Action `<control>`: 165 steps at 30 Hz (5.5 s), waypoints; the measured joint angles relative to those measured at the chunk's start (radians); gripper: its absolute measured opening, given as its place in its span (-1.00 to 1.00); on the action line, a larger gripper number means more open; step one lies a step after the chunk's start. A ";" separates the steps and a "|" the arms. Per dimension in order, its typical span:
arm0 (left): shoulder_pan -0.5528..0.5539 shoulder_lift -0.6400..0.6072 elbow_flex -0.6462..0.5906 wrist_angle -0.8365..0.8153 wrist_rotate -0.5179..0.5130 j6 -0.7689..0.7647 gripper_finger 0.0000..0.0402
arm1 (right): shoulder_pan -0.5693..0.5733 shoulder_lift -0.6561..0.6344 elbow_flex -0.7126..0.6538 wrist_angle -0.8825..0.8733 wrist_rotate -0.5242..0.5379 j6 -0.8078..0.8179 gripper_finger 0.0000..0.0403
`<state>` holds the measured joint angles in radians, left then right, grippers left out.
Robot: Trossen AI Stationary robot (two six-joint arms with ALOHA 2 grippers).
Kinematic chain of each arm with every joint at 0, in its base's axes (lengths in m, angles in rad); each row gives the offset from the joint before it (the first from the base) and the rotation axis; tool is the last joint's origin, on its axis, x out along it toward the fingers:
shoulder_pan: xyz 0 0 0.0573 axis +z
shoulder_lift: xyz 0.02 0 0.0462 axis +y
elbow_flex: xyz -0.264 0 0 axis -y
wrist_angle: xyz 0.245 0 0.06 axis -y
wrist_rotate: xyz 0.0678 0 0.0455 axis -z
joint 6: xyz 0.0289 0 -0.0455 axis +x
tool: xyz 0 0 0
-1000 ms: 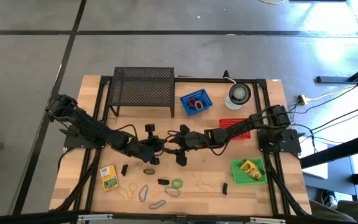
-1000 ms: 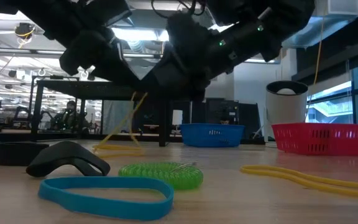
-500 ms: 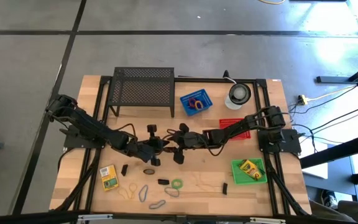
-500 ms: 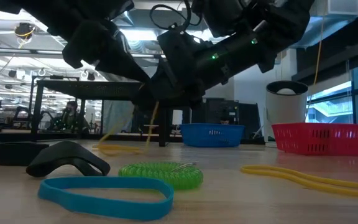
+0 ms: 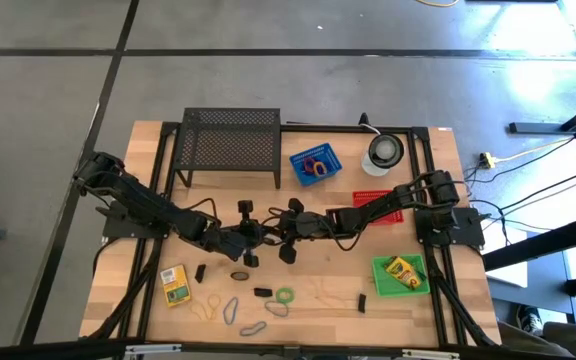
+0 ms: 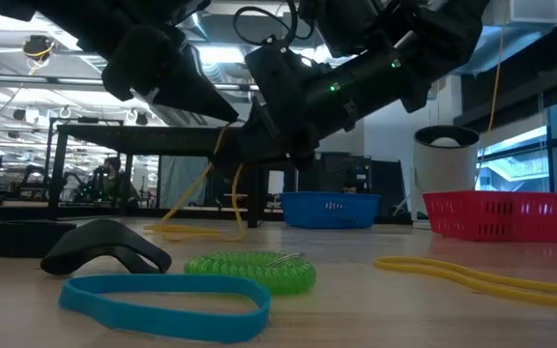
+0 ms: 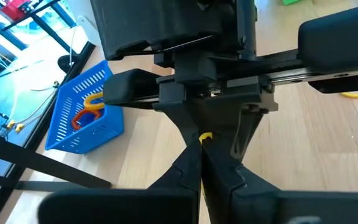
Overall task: Pick & Place Office Desk Supplies
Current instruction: Put the yellow rubber band into the red bin
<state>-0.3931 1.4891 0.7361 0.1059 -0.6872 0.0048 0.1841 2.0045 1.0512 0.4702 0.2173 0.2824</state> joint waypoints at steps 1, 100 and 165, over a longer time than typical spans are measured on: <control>-0.001 0.000 0.000 0.000 0.000 -0.004 -0.98 | 0.000 0.000 0.000 0.000 0.000 0.011 -0.94; -0.068 -0.011 0.000 -0.255 0.133 -0.459 -0.24 | 0.093 -0.655 -0.132 -1.712 0.316 0.735 0.00; 0.437 0.147 0.006 -0.523 0.510 -0.368 -0.97 | 0.093 -0.655 -0.056 -1.633 0.404 0.616 0.01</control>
<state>0.0439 1.6363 0.7420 -0.4168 -0.1777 -0.3627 0.2768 1.3499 0.9947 -1.1625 0.6212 0.8982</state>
